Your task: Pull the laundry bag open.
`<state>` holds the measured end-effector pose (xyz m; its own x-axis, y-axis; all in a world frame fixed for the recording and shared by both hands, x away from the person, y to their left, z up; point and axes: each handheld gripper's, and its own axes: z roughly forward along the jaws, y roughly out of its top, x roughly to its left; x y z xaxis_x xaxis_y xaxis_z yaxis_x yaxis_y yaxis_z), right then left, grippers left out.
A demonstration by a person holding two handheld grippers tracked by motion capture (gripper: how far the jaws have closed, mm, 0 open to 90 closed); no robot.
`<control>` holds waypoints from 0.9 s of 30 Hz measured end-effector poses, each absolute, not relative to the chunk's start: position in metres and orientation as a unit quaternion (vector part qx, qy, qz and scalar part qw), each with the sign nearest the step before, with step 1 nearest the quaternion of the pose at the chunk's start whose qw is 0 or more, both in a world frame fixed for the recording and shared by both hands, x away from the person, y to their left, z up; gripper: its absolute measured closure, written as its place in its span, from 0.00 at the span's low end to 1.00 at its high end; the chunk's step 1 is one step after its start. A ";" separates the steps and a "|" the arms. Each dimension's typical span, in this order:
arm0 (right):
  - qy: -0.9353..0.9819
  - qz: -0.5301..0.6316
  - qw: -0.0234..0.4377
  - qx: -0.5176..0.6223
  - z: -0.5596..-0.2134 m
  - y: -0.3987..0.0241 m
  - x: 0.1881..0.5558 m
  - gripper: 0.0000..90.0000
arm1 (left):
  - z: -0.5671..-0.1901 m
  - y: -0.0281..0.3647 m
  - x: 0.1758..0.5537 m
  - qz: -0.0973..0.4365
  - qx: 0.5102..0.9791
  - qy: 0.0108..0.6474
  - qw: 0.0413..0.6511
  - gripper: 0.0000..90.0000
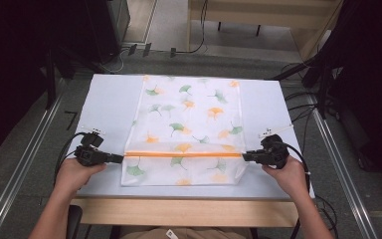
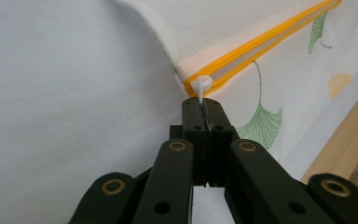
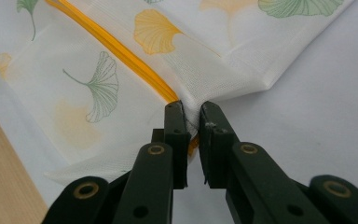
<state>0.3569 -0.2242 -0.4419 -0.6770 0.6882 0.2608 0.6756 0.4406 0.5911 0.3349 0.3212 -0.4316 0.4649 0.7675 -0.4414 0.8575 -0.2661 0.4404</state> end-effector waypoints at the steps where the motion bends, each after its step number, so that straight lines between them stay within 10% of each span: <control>1: 0.849 0.344 0.015 0.401 -0.442 -0.225 0.357 0.94 | -0.432 0.320 0.335 -0.072 0.791 0.512 0.328 1.00; 27: 0.840 0.346 0.011 0.418 -0.452 -0.225 0.366 0.84 | -0.438 0.313 0.340 -0.060 0.801 0.506 0.314 0.92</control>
